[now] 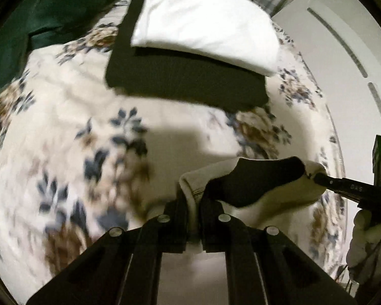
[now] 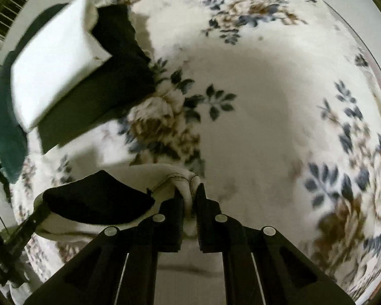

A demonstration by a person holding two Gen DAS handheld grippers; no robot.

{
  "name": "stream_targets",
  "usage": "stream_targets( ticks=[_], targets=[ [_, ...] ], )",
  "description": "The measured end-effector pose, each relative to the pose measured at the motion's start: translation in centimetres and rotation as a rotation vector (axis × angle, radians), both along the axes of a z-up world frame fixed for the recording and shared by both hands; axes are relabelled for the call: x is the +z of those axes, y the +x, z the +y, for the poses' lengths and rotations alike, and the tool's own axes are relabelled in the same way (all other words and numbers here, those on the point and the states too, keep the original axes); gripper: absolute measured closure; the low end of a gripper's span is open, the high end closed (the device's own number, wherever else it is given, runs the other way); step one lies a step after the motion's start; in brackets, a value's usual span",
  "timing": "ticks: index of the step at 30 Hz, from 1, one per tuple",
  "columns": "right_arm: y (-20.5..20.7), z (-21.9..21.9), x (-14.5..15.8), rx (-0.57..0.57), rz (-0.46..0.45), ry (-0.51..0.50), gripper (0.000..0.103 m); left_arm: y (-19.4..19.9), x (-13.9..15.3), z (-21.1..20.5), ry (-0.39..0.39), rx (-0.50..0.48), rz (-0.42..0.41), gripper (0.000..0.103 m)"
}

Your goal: Fold small clothes

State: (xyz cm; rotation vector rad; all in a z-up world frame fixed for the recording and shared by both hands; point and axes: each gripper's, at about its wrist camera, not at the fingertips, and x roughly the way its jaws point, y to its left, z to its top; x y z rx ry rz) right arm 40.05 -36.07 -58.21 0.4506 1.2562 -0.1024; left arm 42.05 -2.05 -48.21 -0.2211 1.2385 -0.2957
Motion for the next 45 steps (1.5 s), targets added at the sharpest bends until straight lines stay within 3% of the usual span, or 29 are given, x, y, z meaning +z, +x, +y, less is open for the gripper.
stream_targets(
  ticks=[4, 7, 9, 11, 13, 14, 16, 19, 24, 28, 31, 32, 33, 34, 40, 45],
  targets=[
    [-5.9, 1.2, 1.6, 0.012, -0.022, 0.021, 0.095, -4.9, 0.2, 0.6, -0.038, 0.03, 0.038, 0.097],
    [-10.7, 2.0, 0.7, 0.029, 0.004, 0.033, 0.095, -8.5, -1.8, 1.3, -0.044, 0.057, 0.105, 0.093],
    [-13.8, 2.7, -1.1, 0.057, 0.054, 0.049, 0.094, -10.7, -3.8, 2.6, -0.078, 0.088, 0.183, 0.085],
    [-15.5, 2.8, -3.3, 0.07, 0.124, 0.072, 0.092, -12.7, -5.3, 3.7, -0.113, 0.136, 0.26, 0.066],
    [-17.3, 2.4, -5.4, 0.062, 0.202, 0.103, 0.091, -14.5, -6.2, 5.2, -0.142, 0.197, 0.307, 0.059],
    [-18.4, 1.8, -6.2, 0.047, 0.241, 0.121, 0.089, -15.4, -6.3, 6.0, -0.165, 0.229, 0.318, 0.056],
    [-19.6, 0.8, -6.9, 0.015, 0.275, 0.148, 0.065, -16.5, -6.3, 7.5, -0.198, 0.292, 0.334, 0.049],
    [-21.7, -1.2, -7.1, -0.062, 0.275, 0.191, 0.059, -16.7, -6.4, 8.7, -0.269, 0.372, 0.341, 0.044],
    [-22.6, -4.5, -6.6, -0.216, 0.187, 0.405, 0.059, -13.9, -6.9, 7.6, -0.386, 0.416, 0.34, 0.043],
    [-21.0, -5.1, -7.4, -0.294, 0.142, 0.518, 0.05, -11.9, -7.8, 4.9, -0.288, 0.352, 0.325, 0.047],
    [-19.6, -4.6, -9.4, -0.342, 0.177, 0.561, 0.051, -10.9, -7.8, 3.3, -0.208, 0.31, 0.291, 0.092],
    [-19.1, -4.0, -9.8, -0.352, 0.18, 0.573, 0.057, -10.6, -7.5, 3.3, -0.191, 0.308, 0.276, 0.093],
    [-19.1, -3.7, -9.7, -0.364, 0.166, 0.563, 0.085, -10.5, -6.9, 3.4, -0.194, 0.313, 0.259, 0.094],
    [-19.0, -3.3, -9.5, -0.36, 0.164, 0.54, 0.095, -10.4, -6.4, 3.7, -0.198, 0.314, 0.242, 0.096],
    [-19.1, -2.7, -6.1, -0.332, 0.108, 0.505, 0.099, -10.0, -3.1, 6.8, -0.215, 0.341, 0.191, 0.096],
    [-20.7, -2.8, -5.6, -0.321, 0.157, 0.503, 0.099, -10.4, -4.8, 8.3, -0.171, 0.35, 0.24, 0.096]
  ],
)
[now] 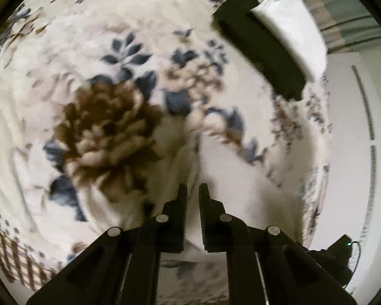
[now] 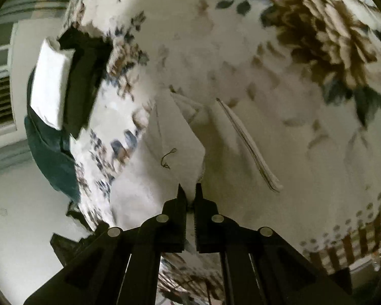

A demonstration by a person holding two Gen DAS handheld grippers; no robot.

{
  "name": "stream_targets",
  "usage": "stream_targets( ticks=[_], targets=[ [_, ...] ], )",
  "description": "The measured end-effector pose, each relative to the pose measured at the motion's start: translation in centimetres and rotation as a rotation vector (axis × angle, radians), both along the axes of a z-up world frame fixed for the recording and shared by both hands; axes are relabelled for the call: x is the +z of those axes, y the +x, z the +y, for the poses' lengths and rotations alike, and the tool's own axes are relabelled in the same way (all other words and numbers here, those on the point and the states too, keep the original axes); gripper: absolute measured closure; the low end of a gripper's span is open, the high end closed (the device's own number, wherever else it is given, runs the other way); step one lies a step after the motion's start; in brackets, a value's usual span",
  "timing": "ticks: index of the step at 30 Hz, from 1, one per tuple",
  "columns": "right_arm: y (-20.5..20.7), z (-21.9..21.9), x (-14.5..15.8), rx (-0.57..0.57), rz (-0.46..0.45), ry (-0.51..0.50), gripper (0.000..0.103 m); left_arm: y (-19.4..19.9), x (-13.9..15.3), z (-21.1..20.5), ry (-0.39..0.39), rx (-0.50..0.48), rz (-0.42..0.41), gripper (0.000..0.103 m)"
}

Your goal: Fold small clothes

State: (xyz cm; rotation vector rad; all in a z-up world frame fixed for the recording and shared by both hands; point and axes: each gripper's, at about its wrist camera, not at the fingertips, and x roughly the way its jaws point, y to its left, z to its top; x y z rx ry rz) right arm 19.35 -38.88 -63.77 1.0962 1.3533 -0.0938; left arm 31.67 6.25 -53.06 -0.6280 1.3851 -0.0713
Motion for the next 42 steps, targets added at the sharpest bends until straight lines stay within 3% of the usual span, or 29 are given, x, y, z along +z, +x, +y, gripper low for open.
stream_targets(
  ticks=[4, 5, 6, 8, 10, 15, 19, 21, 22, 23, 24, 27, 28, 32, 36, 37, 38, 39, 41, 42],
  targets=[
    [-0.2, 0.9, -2.0, 0.147, 0.136, -0.124, 0.092, -0.8, -2.2, 0.4, -0.024, -0.002, 0.089, 0.092],
    [-0.3, 1.0, -2.5, 0.172, 0.163, -0.132, 0.089, -1.0, -2.3, 0.4, -0.025, -0.007, 0.099, 0.084],
    [-0.3, 0.8, -2.8, 0.187, 0.185, -0.142, 0.077, -1.1, -2.1, 0.3, -0.027, -0.012, 0.095, 0.079],
    [-0.4, 0.2, -2.4, 0.178, 0.184, -0.156, 0.059, -0.8, -1.3, -0.2, -0.02, -0.028, 0.062, 0.053],
    [-0.4, -0.9, -1.4, 0.133, 0.146, -0.167, 0.056, 0.2, -0.4, -0.9, -0.016, -0.049, 0.02, 0.046],
    [1.7, -3.2, 1.9, 0.027, -0.007, -0.201, 0.051, 4.2, -0.2, -2.6, -0.041, -0.092, -0.046, 0.046],
    [6.1, -4.0, 2.0, 0.023, -0.1, -0.183, 0.051, 7.9, -2.9, -4.4, 0.005, -0.164, -0.018, 0.046],
    [8.7, -3.5, 0.6, 0.073, -0.098, -0.161, 0.051, 8.8, -4.2, -5.0, 0.016, -0.187, -0.011, 0.048],
    [9.7, -3.1, -0.1, 0.099, -0.089, -0.149, 0.051, 9.0, -4.5, -5.2, 0.019, -0.191, -0.015, 0.054],
    [10.5, -2.1, -0.9, 0.126, -0.077, -0.136, 0.051, 9.3, -4.9, -5.3, 0.025, -0.192, -0.018, 0.071],
    [11.4, -1.6, -1.8, 0.153, -0.066, -0.118, 0.052, 9.5, -5.3, -5.3, 0.033, -0.192, -0.013, 0.078],
    [12.3, -0.6, -3.3, 0.179, -0.048, -0.147, 0.084, 9.6, -5.8, -4.6, 0.032, -0.168, -0.005, 0.091],
    [12.1, -0.6, -3.8, 0.157, -0.045, -0.154, 0.089, 9.6, -6.1, -4.3, 0.034, -0.163, 0.001, 0.092],
    [11.5, -1.7, -5.1, 0.084, -0.022, -0.143, 0.091, 9.5, -7.1, -3.4, 0.029, -0.16, 0.014, 0.092],
    [12.4, -1.2, -5.0, 0.129, -0.01, -0.162, 0.088, 9.7, -6.3, -3.2, -0.007, -0.162, 0.02, 0.091],
    [12.4, -1.2, -4.8, 0.139, -0.006, -0.153, 0.08, 9.6, -6.0, -2.9, -0.026, -0.156, 0.021, 0.086],
    [12.4, -1.2, -4.6, 0.143, -0.002, -0.141, 0.074, 9.3, -5.6, -2.3, -0.06, -0.144, 0.02, 0.074],
    [12.1, -1.6, -4.3, 0.145, -0.001, -0.116, 0.062, 8.9, -5.4, -1.9, -0.085, -0.135, 0.014, 0.066],
    [11.4, -2.3, -3.9, 0.14, -0.01, -0.093, 0.05, 7.8, -5.3, -0.7, -0.147, -0.11, 0.0, 0.038],
    [10.8, -2.8, -3.8, 0.138, -0.011, -0.083, 0.046, 7.0, -5.8, 0.1, -0.187, -0.091, 0.008, 0.038]
  ],
)
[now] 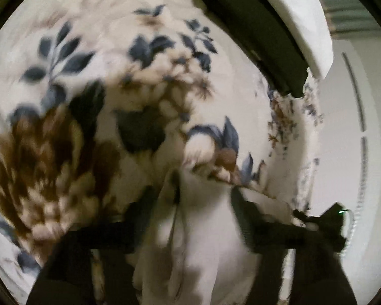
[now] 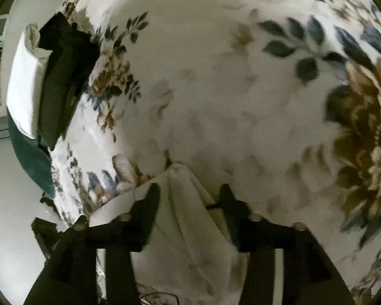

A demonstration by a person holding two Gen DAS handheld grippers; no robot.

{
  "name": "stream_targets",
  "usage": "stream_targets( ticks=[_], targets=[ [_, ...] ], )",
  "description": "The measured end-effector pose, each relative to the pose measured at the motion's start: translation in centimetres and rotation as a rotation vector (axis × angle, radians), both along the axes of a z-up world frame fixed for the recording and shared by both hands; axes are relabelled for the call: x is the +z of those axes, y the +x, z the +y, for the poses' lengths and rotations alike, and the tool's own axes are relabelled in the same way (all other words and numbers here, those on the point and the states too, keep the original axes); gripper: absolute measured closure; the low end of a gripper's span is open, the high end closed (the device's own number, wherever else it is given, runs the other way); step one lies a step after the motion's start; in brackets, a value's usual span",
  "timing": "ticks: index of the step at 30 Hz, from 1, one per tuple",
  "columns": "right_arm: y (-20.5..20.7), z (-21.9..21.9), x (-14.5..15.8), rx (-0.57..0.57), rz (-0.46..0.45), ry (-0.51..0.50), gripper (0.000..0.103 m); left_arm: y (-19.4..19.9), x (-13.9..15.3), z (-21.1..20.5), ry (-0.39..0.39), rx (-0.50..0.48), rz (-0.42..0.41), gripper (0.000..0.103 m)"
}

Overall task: Fold small clothes
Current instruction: 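Lift the folded shirt with both tools and carry it onto the clothes stack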

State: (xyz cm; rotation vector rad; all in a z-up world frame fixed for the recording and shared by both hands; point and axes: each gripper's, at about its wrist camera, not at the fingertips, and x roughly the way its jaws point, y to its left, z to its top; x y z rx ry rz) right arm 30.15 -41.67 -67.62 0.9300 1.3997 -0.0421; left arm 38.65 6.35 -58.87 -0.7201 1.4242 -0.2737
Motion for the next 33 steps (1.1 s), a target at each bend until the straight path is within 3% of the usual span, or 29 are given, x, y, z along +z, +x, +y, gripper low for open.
stream_targets(
  ticks=[3, 7, 10, 13, 16, 17, 18, 19, 22, 27, 33],
  targets=[
    [-1.5, -1.1, -1.5, 0.011, 0.031, 0.076, 0.045, -1.5, -2.6, 1.5, -0.116, 0.055, 0.081, 0.038],
    [-2.8, -1.6, -5.7, -0.018, 0.047, 0.322, 0.039, -1.5, -4.9, 1.2, -0.239, 0.065, 0.124, 0.038],
    [-3.3, -1.7, -8.1, -0.071, 0.024, 0.482, 0.036, -0.8, -5.5, 0.0, -0.271, 0.037, 0.14, 0.038],
    [-3.3, -1.4, -9.1, -0.09, -0.001, 0.567, 0.036, -0.5, -4.9, -1.4, -0.24, -0.003, 0.125, 0.038],
    [-2.9, -0.6, -9.1, -0.065, -0.009, 0.578, 0.036, -0.7, -3.8, -2.3, -0.189, -0.028, 0.08, 0.044],
    [-2.8, -0.3, -9.0, -0.05, -0.011, 0.574, 0.037, -0.8, -3.4, -2.6, -0.179, -0.028, 0.064, 0.064],
    [-2.6, -0.1, -8.8, -0.037, -0.013, 0.552, 0.045, -1.0, -2.8, -2.8, -0.149, -0.033, 0.047, 0.077],
    [-2.5, 0.2, -8.5, -0.023, -0.015, 0.522, 0.064, -1.2, -2.4, -2.9, -0.124, -0.033, 0.031, 0.08],
    [-2.3, 1.0, -7.3, 0.016, -0.024, 0.448, 0.077, -1.7, -1.0, -3.4, -0.086, -0.029, -0.008, 0.082],
    [-2.3, 2.1, -4.0, 0.055, -0.061, 0.39, 0.079, -2.1, 2.0, -4.6, -0.044, -0.07, -0.066, 0.082],
    [-1.2, 3.1, 1.7, 0.106, -0.139, 0.339, 0.08, -1.3, 6.5, -3.3, -0.027, -0.075, -0.167, 0.084]
  ],
)
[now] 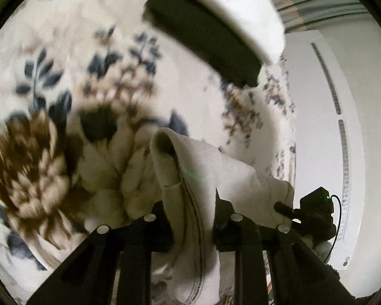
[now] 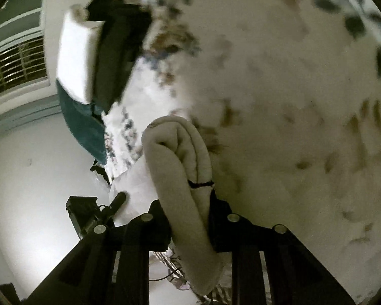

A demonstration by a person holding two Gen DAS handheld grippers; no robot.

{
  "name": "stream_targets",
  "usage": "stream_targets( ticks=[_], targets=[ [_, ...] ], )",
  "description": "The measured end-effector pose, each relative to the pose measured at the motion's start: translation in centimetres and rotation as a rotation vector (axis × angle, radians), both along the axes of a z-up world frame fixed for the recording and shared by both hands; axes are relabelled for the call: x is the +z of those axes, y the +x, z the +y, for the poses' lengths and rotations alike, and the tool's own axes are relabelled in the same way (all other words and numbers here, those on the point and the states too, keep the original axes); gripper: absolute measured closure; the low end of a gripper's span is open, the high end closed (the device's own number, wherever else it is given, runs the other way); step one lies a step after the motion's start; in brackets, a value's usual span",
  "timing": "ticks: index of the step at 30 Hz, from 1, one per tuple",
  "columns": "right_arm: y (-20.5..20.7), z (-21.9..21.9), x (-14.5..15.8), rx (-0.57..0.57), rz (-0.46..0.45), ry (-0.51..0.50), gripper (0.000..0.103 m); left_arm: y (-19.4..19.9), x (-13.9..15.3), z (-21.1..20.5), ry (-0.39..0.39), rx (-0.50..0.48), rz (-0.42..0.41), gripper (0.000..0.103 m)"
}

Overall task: Fold small clothes
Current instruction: 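Lift the folded shirt with both tools and carry it onto the clothes stack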

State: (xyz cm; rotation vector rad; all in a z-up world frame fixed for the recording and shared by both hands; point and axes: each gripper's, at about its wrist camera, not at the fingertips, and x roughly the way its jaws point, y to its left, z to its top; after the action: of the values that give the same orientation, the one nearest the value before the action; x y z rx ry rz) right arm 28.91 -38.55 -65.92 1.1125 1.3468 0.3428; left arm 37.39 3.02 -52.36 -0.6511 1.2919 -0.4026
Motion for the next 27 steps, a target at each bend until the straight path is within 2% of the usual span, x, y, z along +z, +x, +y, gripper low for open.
stream_targets(
  ticks=[4, 10, 14, 17, 20, 22, 23, 25, 27],
  targets=[
    [1.6, 0.2, 4.5, -0.003, -0.064, -0.021, 0.081, 2.3, 3.6, 0.8, -0.021, 0.016, -0.069, 0.085],
    [7.2, 0.3, 12.7, -0.01, -0.176, -0.053, 0.081, 9.3, 10.0, 0.7, -0.043, 0.034, -0.177, 0.085],
    [13.5, 0.6, 17.9, -0.012, -0.247, -0.059, 0.081, 15.9, 14.6, 1.4, -0.027, 0.049, -0.262, 0.085],
    [19.4, 1.2, 20.9, -0.012, -0.294, -0.067, 0.081, 20.8, 16.4, 2.2, 0.003, 0.062, -0.302, 0.085],
    [25.5, 1.7, 22.8, -0.017, -0.323, -0.082, 0.081, 25.4, 17.0, 2.4, 0.036, 0.072, -0.331, 0.084],
    [29.2, 1.9, 23.6, -0.018, -0.335, -0.094, 0.081, 28.7, 17.0, 2.4, 0.085, 0.066, -0.34, 0.084],
    [30.9, 1.8, 23.7, -0.021, -0.335, -0.1, 0.081, 29.3, 16.8, 2.3, 0.104, 0.061, -0.336, 0.08],
    [34.5, 2.2, 23.2, -0.033, -0.324, -0.129, 0.081, 31.7, 15.7, 1.6, 0.204, 0.049, -0.306, 0.073],
    [36.9, 2.8, 22.0, -0.036, -0.296, -0.2, 0.08, 33.6, 13.9, 0.8, 0.373, 0.056, -0.249, 0.068]
  ],
)
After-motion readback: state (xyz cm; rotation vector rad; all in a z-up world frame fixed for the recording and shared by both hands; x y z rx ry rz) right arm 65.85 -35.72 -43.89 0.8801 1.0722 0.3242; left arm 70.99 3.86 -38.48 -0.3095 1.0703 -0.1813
